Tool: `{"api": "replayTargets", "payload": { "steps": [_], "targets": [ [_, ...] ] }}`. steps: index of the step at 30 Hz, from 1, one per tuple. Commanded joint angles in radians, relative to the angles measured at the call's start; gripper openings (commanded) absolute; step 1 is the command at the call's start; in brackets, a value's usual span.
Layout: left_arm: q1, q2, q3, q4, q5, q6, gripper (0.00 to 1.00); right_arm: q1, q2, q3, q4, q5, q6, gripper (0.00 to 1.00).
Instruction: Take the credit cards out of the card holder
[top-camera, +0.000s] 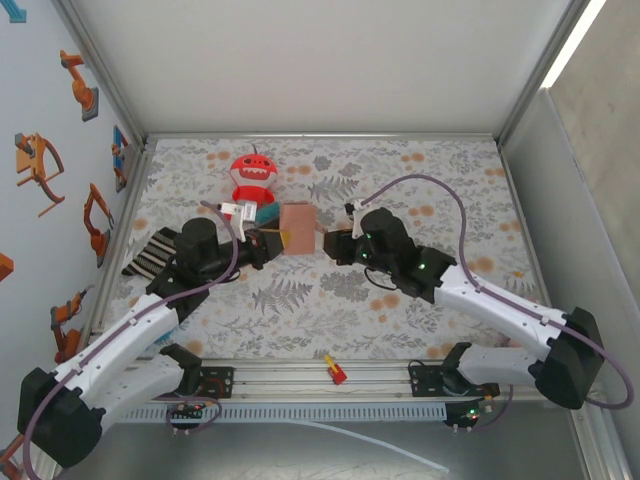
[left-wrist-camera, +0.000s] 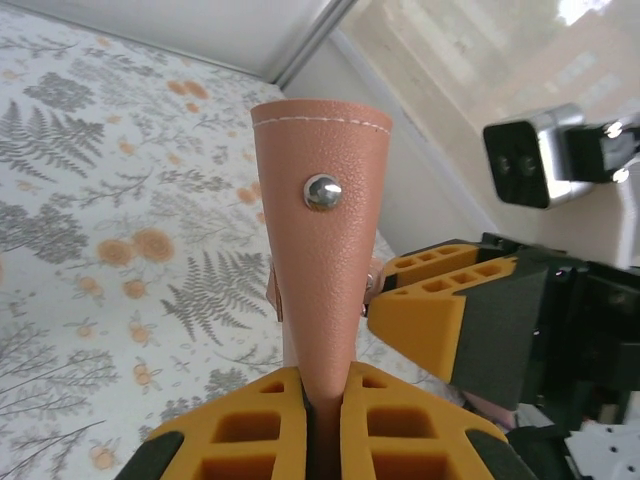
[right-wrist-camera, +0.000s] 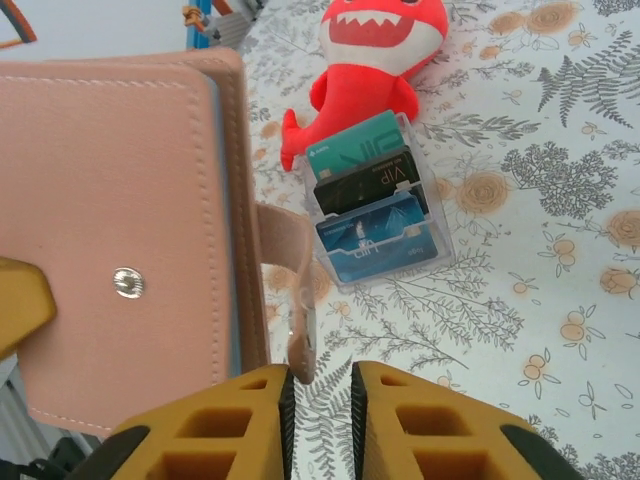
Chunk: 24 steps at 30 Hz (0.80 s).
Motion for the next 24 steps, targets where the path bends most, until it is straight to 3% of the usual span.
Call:
{"api": "replayTargets", "payload": {
  "steps": [1,10,24],
  "targets": [
    [0.011,0.011,-0.001,0.143,0.149,-0.065,0.00,-0.019,-0.049,-0.045,0.122,-0.112,-0.045,0.29],
    [0.011,0.049,0.004,0.250,0.306,-0.140,0.00,-0.029,-0.107,-0.087,0.216,-0.206,-0.074,0.39],
    [0.012,0.056,0.015,0.358,0.459,-0.210,0.00,-0.087,-0.219,-0.176,0.426,-0.400,-0.018,0.41]
  ]
}}
